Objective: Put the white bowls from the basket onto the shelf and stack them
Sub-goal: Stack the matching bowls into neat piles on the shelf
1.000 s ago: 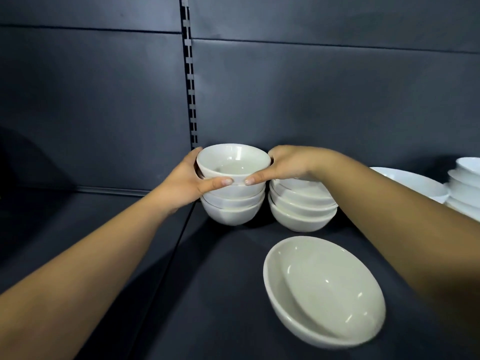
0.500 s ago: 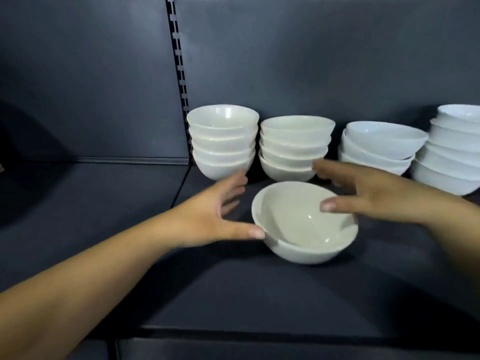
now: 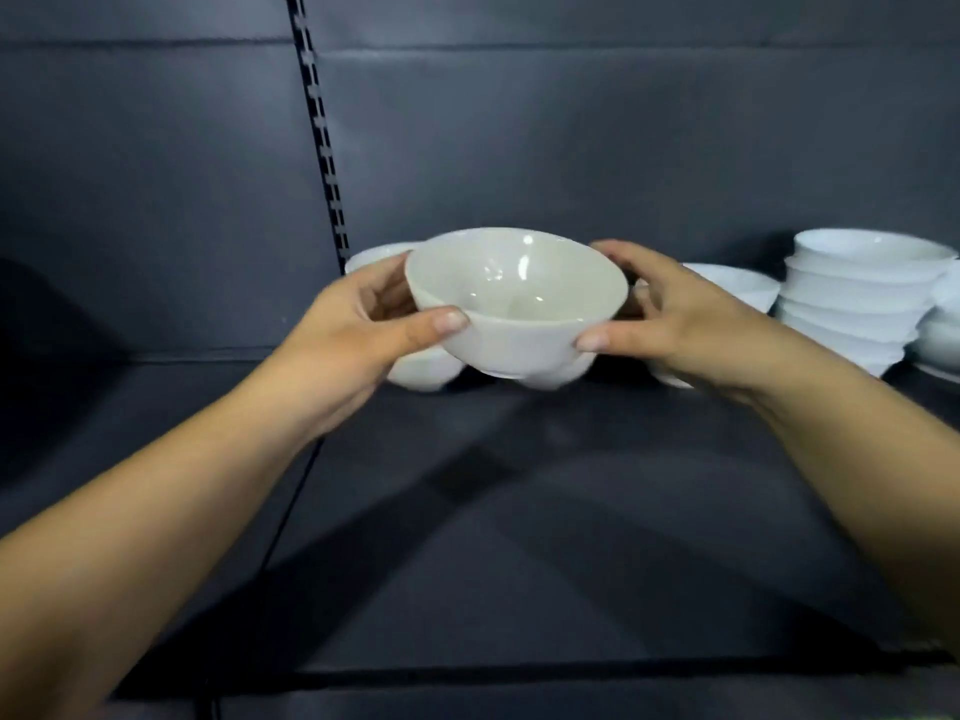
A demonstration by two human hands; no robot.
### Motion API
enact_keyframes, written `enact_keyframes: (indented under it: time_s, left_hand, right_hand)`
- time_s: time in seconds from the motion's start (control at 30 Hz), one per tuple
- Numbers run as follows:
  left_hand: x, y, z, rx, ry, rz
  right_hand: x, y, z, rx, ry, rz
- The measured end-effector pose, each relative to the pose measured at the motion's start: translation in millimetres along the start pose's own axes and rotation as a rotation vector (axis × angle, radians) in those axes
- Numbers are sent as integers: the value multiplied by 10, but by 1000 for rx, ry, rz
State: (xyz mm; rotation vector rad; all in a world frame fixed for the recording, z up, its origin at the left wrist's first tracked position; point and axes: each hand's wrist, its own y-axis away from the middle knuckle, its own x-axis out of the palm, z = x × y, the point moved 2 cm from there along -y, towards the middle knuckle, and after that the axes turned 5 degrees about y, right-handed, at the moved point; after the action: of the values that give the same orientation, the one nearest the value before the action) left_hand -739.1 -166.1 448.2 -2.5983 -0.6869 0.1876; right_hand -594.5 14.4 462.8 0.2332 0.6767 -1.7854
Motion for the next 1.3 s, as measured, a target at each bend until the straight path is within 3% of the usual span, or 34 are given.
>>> enact_keyframes:
  time_s: [0.1,0.37,0.47,0.7,0.93,1.0,1.13,1.23,1.3]
  left_hand:
    - [-235,-259,-231,-22,-13,20]
    - [-780,-655,2,-94,-116,-176]
    - [-881,-656,140,-118,-205,-162]
    - [-964,-678,366,-187,-192,-136]
    - [-933,-676,452,-196,-108,-118]
    - [-912,-631,437,-191,-144,-156]
    - [-790,-512,301,-118,-199,-332]
    - [-697,-462,208,-55,-392,-492]
    - [-538,-417,129,87,-451,-553]
  right_hand:
    - [-19,-508,222,-24,24,-9]
    - [116,-1383,148,119,69,86]
    - [173,-1508,29,146,172,107]
    - [229,-1604,-173,229,220,182]
    - [255,-1538,-220,230,228,142]
    - [255,-1449,-202,212,289,84]
    - [126,-1064,-48,57,487,-224]
    - [86,-719,-45,-1,701,-282]
    - [61,-496,-114,28,784,-299]
